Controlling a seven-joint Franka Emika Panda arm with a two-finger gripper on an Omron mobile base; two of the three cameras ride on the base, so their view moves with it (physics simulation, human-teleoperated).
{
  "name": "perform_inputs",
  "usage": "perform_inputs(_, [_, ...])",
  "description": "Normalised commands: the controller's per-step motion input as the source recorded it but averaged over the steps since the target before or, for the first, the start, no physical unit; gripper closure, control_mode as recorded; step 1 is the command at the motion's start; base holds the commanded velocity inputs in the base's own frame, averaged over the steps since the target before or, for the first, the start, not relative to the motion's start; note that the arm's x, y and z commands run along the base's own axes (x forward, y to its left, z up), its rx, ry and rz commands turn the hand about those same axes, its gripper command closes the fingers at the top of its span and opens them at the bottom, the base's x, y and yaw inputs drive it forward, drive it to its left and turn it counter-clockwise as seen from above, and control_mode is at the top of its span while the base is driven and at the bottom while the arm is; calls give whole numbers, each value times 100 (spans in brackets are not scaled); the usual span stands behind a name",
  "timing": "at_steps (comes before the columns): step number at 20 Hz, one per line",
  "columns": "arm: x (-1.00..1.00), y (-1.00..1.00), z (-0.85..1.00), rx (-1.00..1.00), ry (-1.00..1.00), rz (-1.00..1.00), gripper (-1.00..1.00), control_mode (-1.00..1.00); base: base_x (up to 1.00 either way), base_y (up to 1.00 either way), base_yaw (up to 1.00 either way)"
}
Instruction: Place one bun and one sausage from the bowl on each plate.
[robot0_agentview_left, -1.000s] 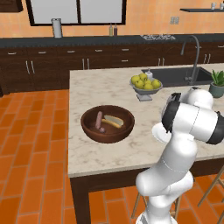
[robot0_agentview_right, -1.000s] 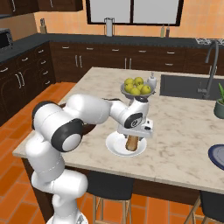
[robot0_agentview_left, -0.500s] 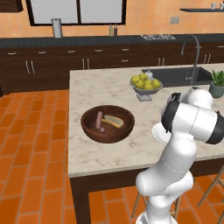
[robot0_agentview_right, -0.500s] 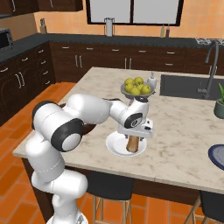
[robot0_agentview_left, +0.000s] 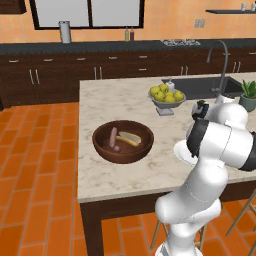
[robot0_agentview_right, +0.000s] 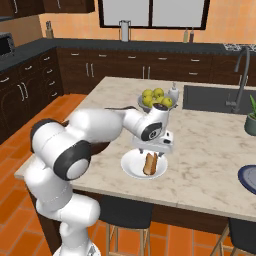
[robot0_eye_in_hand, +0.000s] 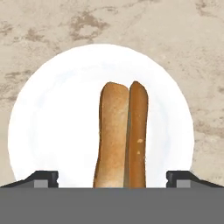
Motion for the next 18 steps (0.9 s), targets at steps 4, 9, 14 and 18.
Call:
perform_inputs(4, [-17, 100, 62, -6, -3, 0, -100, -100, 0, 0, 0])
perform_inputs(9, [0, 100, 27, -5, 0, 0, -100, -100, 0, 0, 0])
perform_inputs(14, [0, 100, 24, 0, 3, -1, -100, -100, 0, 0, 0])
perform_inputs(18, [0, 100, 24, 0, 8, -14, -100, -100, 0, 0, 0])
